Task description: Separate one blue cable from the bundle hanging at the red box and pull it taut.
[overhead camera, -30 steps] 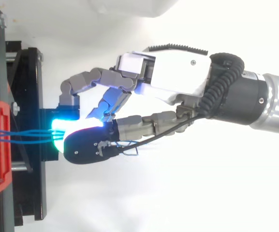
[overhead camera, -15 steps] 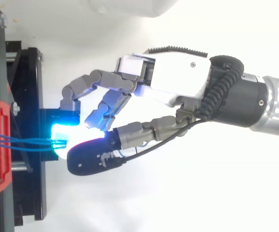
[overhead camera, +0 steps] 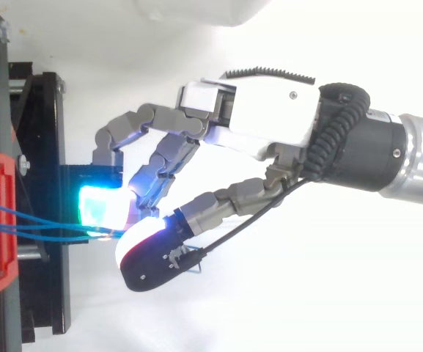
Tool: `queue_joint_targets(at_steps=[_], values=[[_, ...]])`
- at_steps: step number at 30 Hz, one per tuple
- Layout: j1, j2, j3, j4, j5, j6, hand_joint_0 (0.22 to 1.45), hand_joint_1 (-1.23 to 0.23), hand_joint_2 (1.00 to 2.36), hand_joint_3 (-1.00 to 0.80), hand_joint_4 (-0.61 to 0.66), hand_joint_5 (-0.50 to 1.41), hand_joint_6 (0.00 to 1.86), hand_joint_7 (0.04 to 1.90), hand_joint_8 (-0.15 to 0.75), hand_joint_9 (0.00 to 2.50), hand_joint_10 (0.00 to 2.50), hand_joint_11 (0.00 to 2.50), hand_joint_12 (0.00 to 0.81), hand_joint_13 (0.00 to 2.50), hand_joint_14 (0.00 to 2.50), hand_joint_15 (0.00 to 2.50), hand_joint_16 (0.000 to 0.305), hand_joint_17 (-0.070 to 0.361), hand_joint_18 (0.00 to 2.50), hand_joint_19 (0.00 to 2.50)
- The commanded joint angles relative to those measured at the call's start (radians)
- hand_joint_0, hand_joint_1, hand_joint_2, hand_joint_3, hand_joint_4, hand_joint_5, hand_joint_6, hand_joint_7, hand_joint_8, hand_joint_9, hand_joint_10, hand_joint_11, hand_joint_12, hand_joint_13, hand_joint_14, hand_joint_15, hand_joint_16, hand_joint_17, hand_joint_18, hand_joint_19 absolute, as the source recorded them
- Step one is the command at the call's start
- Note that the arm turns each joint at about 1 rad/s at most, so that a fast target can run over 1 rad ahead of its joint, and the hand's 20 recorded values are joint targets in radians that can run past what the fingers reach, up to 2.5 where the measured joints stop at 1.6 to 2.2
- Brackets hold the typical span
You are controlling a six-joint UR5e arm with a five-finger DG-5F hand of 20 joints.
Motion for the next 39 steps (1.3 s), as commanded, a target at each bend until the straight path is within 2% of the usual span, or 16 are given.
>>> queue_joint_targets(at_steps=[1, 6, 8, 13, 18, 24, 29, 33, 35, 39], values=[[-0.003, 0.004, 0.001, -0.001, 0.000, 0.000, 0.72, -0.85, 1.00, -0.49, 0.20, -0.21, 0.85, 1.00, 0.321, 0.97, 0.02, 0.79, 0.369, 1.11, 0.02, 0.61, 0.038, 0.086, 0.95, 0.55], [-0.002, 0.010, 0.002, -0.006, 0.001, 0.000, 0.68, -0.77, 1.00, -0.48, 0.19, -0.20, 0.84, 1.02, 0.328, 1.00, 0.02, 0.78, 0.365, 1.13, 0.02, 0.61, 0.038, 0.085, 0.96, 0.57], [0.000, 0.010, 0.002, -0.007, 0.000, 0.000, 0.64, -0.66, 1.00, -0.47, 0.18, -0.19, 0.83, 1.03, 0.331, 1.03, 0.02, 0.78, 0.366, 1.14, 0.02, 0.63, 0.038, 0.086, 0.96, 0.58], [0.004, 0.010, 0.002, -0.010, 0.012, 0.011, 0.60, -0.56, 1.00, -0.50, 0.20, -0.18, 0.81, 1.05, 0.335, 1.06, 0.02, 0.79, 0.370, 1.18, 0.02, 0.65, 0.039, 0.089, 0.98, 0.61], [0.006, 0.010, 0.004, -0.010, 0.029, 0.019, 0.58, -0.59, 1.00, -0.50, 0.20, -0.18, 0.79, 1.07, 0.337, 1.06, 0.02, 0.79, 0.374, 1.19, 0.02, 0.66, 0.041, 0.091, 0.99, 0.60], [0.007, 0.010, 0.004, -0.010, 0.029, 0.031, 0.61, -0.74, 1.00, -0.50, 0.19, -0.19, 0.80, 1.07, 0.336, 1.07, 0.02, 0.89, 0.377, 1.21, 0.02, 0.72, 0.040, 0.091, 1.00, 0.60], [0.007, 0.010, 0.004, -0.009, 0.029, 0.049, 0.68, -0.84, 1.01, -0.37, 0.20, -0.21, 0.83, 1.02, 0.328, 1.04, 0.02, 0.92, 0.377, 1.20, 0.02, 0.73, 0.041, 0.093, 1.01, 0.58], [0.009, 0.010, 0.002, -0.006, 0.029, 0.060, 0.69, -0.84, 1.02, -0.27, 0.20, -0.21, 0.83, 1.01, 0.327, 1.03, 0.02, 0.93, 0.373, 1.21, 0.02, 0.75, 0.041, 0.093, 1.01, 0.58], [0.007, 0.010, 0.002, -0.006, 0.029, 0.062, 0.69, -0.79, 1.02, -0.18, 0.19, -0.22, 0.83, 0.98, 0.324, 1.03, 0.02, 0.93, 0.374, 1.23, 0.03, 0.76, 0.041, 0.092, 1.01, 0.58], [0.011, 0.010, 0.002, -0.006, 0.029, 0.062, 0.69, -0.72, 1.02, -0.12, 0.20, -0.21, 0.82, 0.99, 0.325, 1.06, 0.02, 0.95, 0.376, 1.25, 0.03, 0.79, 0.040, 0.090, 1.01, 0.59]])
